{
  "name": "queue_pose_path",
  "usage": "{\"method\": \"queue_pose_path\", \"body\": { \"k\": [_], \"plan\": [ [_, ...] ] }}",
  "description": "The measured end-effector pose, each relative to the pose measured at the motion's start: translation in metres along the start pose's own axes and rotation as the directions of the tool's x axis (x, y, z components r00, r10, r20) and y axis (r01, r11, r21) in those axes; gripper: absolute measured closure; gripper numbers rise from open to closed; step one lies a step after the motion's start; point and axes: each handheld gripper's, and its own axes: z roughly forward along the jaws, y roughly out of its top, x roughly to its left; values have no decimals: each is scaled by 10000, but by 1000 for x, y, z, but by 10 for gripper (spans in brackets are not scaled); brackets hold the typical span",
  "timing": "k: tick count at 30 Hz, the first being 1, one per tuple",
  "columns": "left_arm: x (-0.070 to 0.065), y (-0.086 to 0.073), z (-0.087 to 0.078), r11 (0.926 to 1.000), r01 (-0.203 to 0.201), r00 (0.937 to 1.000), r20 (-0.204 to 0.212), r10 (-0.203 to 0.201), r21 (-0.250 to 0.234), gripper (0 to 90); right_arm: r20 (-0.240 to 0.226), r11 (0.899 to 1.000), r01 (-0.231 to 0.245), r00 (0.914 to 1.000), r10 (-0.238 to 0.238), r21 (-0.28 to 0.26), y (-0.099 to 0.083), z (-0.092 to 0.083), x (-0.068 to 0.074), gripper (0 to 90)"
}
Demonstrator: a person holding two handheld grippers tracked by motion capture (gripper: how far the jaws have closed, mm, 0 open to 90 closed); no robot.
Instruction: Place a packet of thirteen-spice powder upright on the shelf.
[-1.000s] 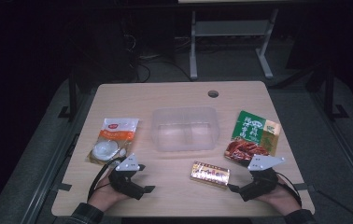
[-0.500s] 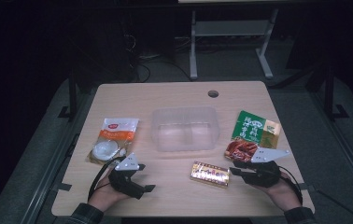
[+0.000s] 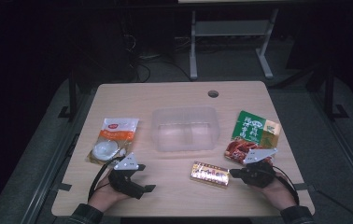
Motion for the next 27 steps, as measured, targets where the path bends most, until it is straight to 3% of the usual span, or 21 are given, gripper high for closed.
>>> {"method": "queue_pose_path", "body": {
  "k": [14,27],
  "plan": [
    [-3,0,3,10000,-44,10000,68,44,11,133,-200,10000,-7,9998,8,76,13,13,-6,900],
    [-5,2,6,9998,-197,9997,176,197,16,133,-353,9993,364,9987,-363,5,35,34,-9,900]
  ]
}}
